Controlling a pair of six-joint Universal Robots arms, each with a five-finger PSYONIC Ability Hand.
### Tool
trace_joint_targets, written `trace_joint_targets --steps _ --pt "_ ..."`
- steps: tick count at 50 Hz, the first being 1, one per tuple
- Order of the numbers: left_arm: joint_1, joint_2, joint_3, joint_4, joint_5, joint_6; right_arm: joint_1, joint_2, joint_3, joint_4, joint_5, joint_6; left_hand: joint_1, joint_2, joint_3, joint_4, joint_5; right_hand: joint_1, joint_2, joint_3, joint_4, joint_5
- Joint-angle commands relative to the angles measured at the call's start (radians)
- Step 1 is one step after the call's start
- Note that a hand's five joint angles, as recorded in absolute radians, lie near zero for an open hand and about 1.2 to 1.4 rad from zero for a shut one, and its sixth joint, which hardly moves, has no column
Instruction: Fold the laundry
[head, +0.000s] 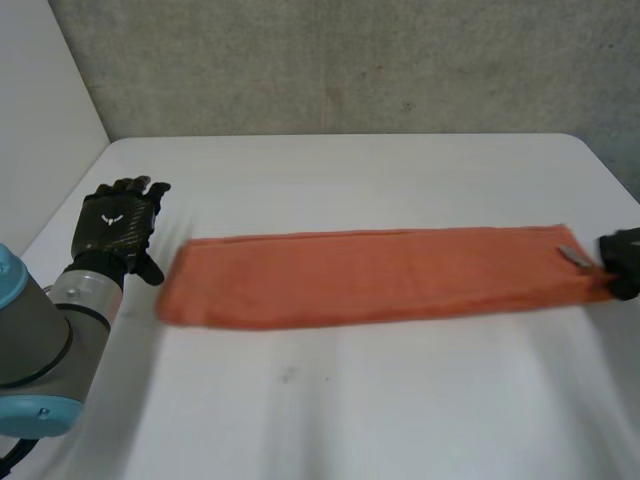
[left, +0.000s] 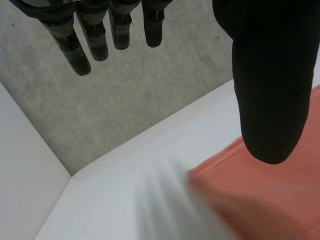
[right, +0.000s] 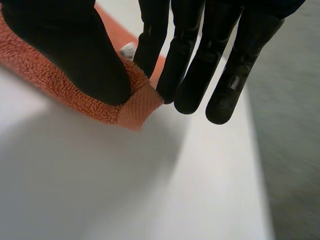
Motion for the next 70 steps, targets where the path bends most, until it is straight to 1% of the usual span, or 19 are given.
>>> trace_joint_targets --steps 1,8,13,16,18,19,21,22,24,32,35,37,38,40,47,53,60,64,70 --pt "-0.001 0.001 0.0 -0.001 0.001 0.0 -0.13 -0.042 -0.091 0.01 0.072 -0.042 -0.008 0.01 0.007 0.007 -0.031 0.455 0.219 0.214 0.207 0.258" --pt "-0.001 0.003 0.002 -0.001 0.0 0.0 -0.067 -0.07 -0.168 0.064 0.08 -0.059 -0.008 0.01 0.007 0.007 -0.031 0.455 0.219 0.214 0.207 0.258" --pt "-0.003 0.012 0.002 -0.002 -0.002 0.0 0.271 -0.091 -0.273 0.067 0.074 0.001 -0.008 0.01 0.007 0.007 -0.031 0.455 0.219 0.214 0.207 0.258" --pt "-0.006 0.015 0.002 -0.002 -0.002 -0.002 0.349 -0.074 -0.295 0.067 0.065 0.006 -0.008 0.01 0.007 0.007 -0.031 0.455 0.219 0.214 0.207 0.258" --pt "-0.008 0.023 0.002 -0.002 -0.002 -0.002 0.529 -0.018 -0.344 0.058 0.059 0.003 -0.008 0.01 0.007 0.007 -0.031 0.455 0.219 0.214 0.207 0.258" --pt "-0.008 0.023 0.002 -0.002 -0.002 -0.002 0.53 -0.018 -0.344 0.058 0.059 0.003 -0.008 0.01 0.007 0.007 -0.031 0.455 0.219 0.214 0.207 0.258" --pt "-0.008 0.029 0.002 -0.002 -0.002 -0.002 0.717 0.048 -0.393 0.041 0.033 0.0 -0.008 0.01 0.007 0.007 -0.031 0.455 0.219 0.214 0.207 0.258" --pt "-0.008 0.029 0.002 -0.002 -0.002 -0.002 0.718 0.048 -0.393 0.041 0.033 0.0 -0.008 0.01 0.007 0.007 -0.031 0.455 0.219 0.214 0.207 0.258" --pt "-0.008 0.031 0.002 -0.002 -0.002 -0.002 0.848 0.119 -0.424 0.024 -0.012 0.006 -0.008 0.01 0.007 0.007 -0.031 0.455 0.219 0.214 0.207 0.258" --pt "-0.009 0.031 0.002 -0.002 0.0 -0.002 1.0 0.291 -0.453 0.016 -0.029 0.0 -0.008 0.01 0.007 0.007 -0.031 0.455 0.219 0.214 0.207 0.258" --pt "-0.009 0.031 0.002 -0.001 0.001 -0.002 1.01 0.306 -0.461 0.018 -0.024 0.001 -0.008 0.01 0.007 0.007 -0.031 0.415 0.179 0.174 0.166 0.218" --pt "-0.02 0.031 0.006 -0.001 0.005 -0.002 1.005 0.291 -0.465 0.023 -0.004 0.012 -0.008 0.01 0.007 0.007 -0.031 -0.219 -0.456 -0.461 -0.468 -0.416" --pt "-0.02 0.031 0.006 -0.001 0.005 -0.002 1.005 0.291 -0.465 0.023 -0.004 0.012 -0.008 0.01 0.007 0.007 -0.031 -0.222 -0.458 -0.463 -0.471 -0.419" --pt "-0.038 0.031 0.017 -0.001 0.006 -0.002 0.994 0.237 -0.455 0.023 0.038 0.03 -0.008 0.01 0.007 0.007 -0.031 -0.766 -1.003 -1.008 -1.015 -0.963" --pt "-0.099 0.026 0.055 -0.001 0.012 -0.008 0.883 0.089 -0.374 0.035 0.126 0.165 -0.008 0.01 0.007 0.007 -0.031 -0.766 -1.003 -1.008 -1.015 -0.963" --pt "-0.227 -0.015 0.127 0.002 0.011 -0.012 0.736 -0.057 -0.194 0.047 0.126 0.305 -0.008 0.01 0.007 0.007 -0.031 -0.766 -1.003 -1.008 -1.015 -0.963" --pt "-0.359 -0.155 0.246 -0.002 0.005 -0.008 0.58 -0.08 -0.018 0.065 0.106 0.322 -0.008 0.01 0.007 0.007 -0.031 -0.766 -1.003 -1.008 -1.015 -0.963" --pt "-0.397 -0.241 0.287 -0.027 0.003 -0.002 0.493 -0.079 0.077 0.044 0.041 0.316 -0.008 0.01 0.007 0.007 -0.031 -0.581 -0.817 -0.822 -0.829 -0.778" --pt "-0.399 -0.275 0.295 -0.061 -0.003 -0.002 0.464 -0.018 0.099 0.006 -0.026 0.28 -0.008 0.01 0.007 0.007 -0.031 -0.251 -0.488 -0.492 -0.5 -0.448"
